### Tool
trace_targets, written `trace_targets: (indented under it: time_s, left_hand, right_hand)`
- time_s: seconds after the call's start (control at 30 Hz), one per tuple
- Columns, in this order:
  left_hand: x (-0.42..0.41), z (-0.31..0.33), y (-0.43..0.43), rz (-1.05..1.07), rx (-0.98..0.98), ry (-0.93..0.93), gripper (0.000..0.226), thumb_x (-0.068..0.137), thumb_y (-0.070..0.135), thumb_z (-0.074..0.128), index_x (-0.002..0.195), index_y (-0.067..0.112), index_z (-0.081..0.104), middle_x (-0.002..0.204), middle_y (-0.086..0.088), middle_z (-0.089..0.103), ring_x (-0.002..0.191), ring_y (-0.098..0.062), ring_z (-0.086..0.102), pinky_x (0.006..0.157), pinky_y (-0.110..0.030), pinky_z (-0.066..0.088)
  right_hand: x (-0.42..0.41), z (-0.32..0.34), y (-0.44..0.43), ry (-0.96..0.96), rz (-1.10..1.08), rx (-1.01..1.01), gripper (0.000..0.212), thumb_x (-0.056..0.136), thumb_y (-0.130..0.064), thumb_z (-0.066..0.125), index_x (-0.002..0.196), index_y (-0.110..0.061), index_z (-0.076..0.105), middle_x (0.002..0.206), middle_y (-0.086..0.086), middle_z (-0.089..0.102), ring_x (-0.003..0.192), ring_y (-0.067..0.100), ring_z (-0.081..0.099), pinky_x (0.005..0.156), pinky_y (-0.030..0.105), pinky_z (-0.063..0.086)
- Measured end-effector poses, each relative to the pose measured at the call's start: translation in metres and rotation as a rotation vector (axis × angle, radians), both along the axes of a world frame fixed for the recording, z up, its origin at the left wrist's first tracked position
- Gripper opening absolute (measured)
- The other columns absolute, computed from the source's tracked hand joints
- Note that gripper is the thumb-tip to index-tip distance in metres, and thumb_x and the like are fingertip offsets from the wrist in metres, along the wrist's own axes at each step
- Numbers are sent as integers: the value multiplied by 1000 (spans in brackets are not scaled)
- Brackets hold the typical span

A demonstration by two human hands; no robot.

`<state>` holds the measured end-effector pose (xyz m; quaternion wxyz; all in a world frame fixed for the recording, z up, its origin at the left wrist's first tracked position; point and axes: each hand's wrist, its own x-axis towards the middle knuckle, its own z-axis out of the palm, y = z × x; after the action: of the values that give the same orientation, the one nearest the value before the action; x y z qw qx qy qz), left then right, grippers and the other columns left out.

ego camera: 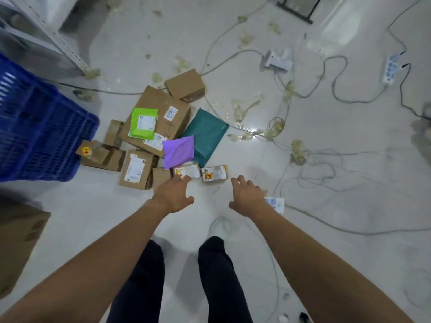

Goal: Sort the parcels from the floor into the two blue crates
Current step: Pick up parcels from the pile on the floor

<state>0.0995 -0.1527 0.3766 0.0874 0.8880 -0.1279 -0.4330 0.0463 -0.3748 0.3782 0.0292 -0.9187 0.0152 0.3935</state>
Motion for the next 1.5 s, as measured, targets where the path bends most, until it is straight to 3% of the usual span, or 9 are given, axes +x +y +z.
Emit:
trace_targets:
  time_s: [0.27, 0.47, 0.67, 0.73, 0.8, 0.93, 1.13, 1.3, 1.5]
  left_hand:
    - [4, -240, -51, -22, -2, -38, 59, 93, 34, 54, 148, 25, 36, 135, -7, 47, 123, -28, 51, 97, -38, 45]
    - [16, -384, -79, -105, 8, -237, 63, 92, 39, 58, 148, 22, 36, 143, -5, 45, 127, -25, 44, 99, -39, 43]
    - [35, -482, -95, -280, 13, -429, 88, 79, 56, 72, 147, 17, 32, 140, -6, 45, 130, -26, 41, 114, -41, 28]
    - [39, -500, -97, -329, 47, -446, 95, 77, 55, 74, 149, 14, 27, 141, -8, 43, 132, -27, 40, 118, -42, 22]
    - [43, -509, -99, -317, 54, -450, 97, 76, 54, 76, 149, 13, 27, 142, -8, 43, 132, -27, 41, 119, -43, 19]
    - [48, -503, -99, -303, 9, -426, 94, 73, 56, 77, 145, 15, 33, 136, -5, 47, 125, -25, 46, 118, -42, 25]
    - [61, -436, -92, -249, -29, -400, 87, 68, 50, 81, 137, 19, 39, 127, -4, 48, 113, -24, 49, 103, -38, 38]
    - [70, -329, -74, -171, -51, -380, 85, 63, 46, 82, 134, 20, 42, 124, -3, 48, 105, -24, 52, 87, -38, 43]
    - [56, -143, -42, -74, -33, -372, 86, 63, 45, 80, 136, 19, 42, 125, -3, 48, 109, -25, 54, 85, -37, 48]
  right_hand:
    - [2, -233, -40, -40, -132, 49, 57, 87, -29, 61, 137, -13, 38, 130, 6, 43, 113, 30, 52, 81, 38, 44]
    - [15, -384, -52, -116, -102, 52, 71, 86, -30, 63, 146, -15, 28, 138, 5, 39, 117, 29, 48, 83, 40, 46]
    - [44, -481, -74, -265, 99, 45, 89, 84, -23, 63, 156, -16, 10, 163, 2, 7, 146, 26, 19, 112, 44, 31]
    - [54, -497, -76, -276, 152, 58, 91, 86, -24, 64, 156, -15, 7, 164, 3, 7, 149, 24, 14, 116, 44, 26]
    - [63, -506, -77, -300, 189, 47, 91, 84, -23, 66, 156, -13, 10, 161, 4, 17, 145, 24, 21, 114, 44, 28]
    - [70, -501, -78, -300, 201, 58, 88, 74, -32, 76, 146, -14, 28, 138, 4, 42, 120, 25, 46, 97, 42, 44]
    - [76, -426, -76, -307, 133, 106, 81, 73, -37, 77, 138, -17, 34, 127, 2, 45, 106, 22, 50, 88, 39, 47]
    - [82, -311, -62, -291, 118, 129, 81, 75, -35, 75, 141, -17, 32, 129, 3, 44, 110, 22, 48, 89, 37, 43]
    - [88, -129, -34, -258, 213, 148, 90, 72, -35, 78, 144, -15, 28, 133, 4, 39, 111, 25, 48, 88, 38, 43]
